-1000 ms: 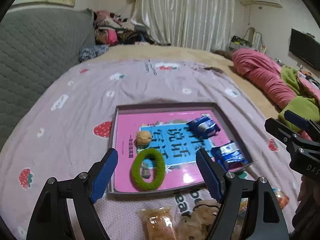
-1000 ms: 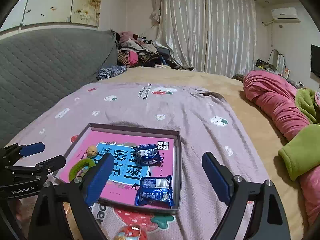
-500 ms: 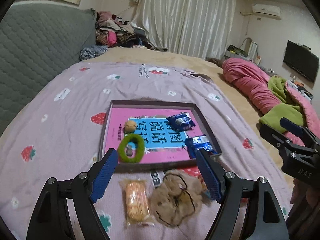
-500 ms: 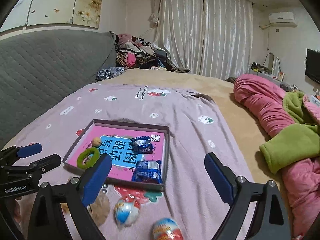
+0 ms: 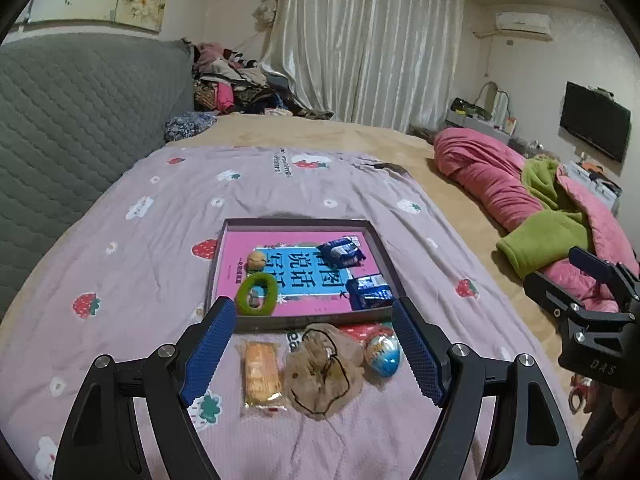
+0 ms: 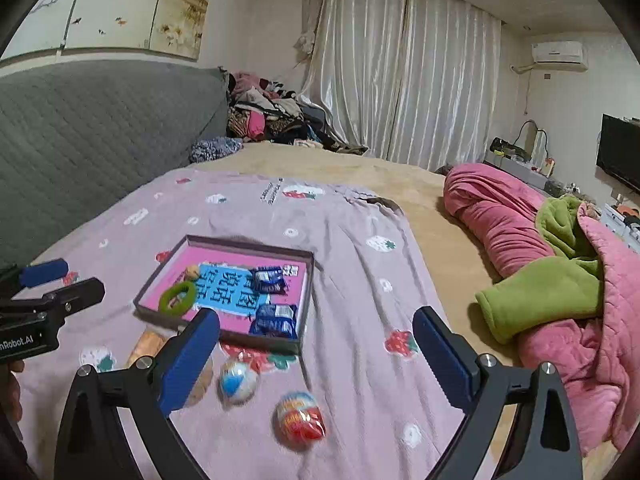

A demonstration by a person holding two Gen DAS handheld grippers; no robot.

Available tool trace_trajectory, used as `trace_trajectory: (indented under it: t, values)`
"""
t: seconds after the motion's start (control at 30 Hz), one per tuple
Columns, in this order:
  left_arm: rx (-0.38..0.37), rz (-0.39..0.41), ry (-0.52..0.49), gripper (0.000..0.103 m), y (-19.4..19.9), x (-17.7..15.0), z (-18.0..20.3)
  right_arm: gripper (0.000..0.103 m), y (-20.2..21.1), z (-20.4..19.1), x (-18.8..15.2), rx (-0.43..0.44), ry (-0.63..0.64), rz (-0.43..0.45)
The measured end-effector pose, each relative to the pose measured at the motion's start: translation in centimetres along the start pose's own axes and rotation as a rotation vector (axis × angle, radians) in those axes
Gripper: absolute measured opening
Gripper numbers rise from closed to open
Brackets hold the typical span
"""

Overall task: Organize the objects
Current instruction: 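Withdraw both open tools from the tray toward the remaining objects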

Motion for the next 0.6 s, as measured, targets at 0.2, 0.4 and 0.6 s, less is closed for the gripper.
trace_trajectory:
  t: [0.2,0.4,0.6]
  values:
    - [0.01,-0.018,-0.014,0.081,0.9,-1.3,0.7,0.098,2.0,0.0,-1.0,-0.011,0.02,-0.004]
    - [0.018,-0.033,-0.009,0.081,1.7,-2.5,1.2,0.098,2.9,0.3,-2.2,-0.013,0.015,-0.013]
    - [0.033,-0.031,-0.023,0.081,2.8,-3.0,1.6,0.098,3.8,0.6,-3.1,-0.015,0.004,-0.024]
Point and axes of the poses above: each gripper's, at about its wrist camera, not at the fingertips, and y roughly against the way its jaws point, z to its right, x to its top, the point moved 6 cm from there along -y, roughly the way its jaws point, and after that the axes turned 13 degrees about x, right-handed, at the moved point
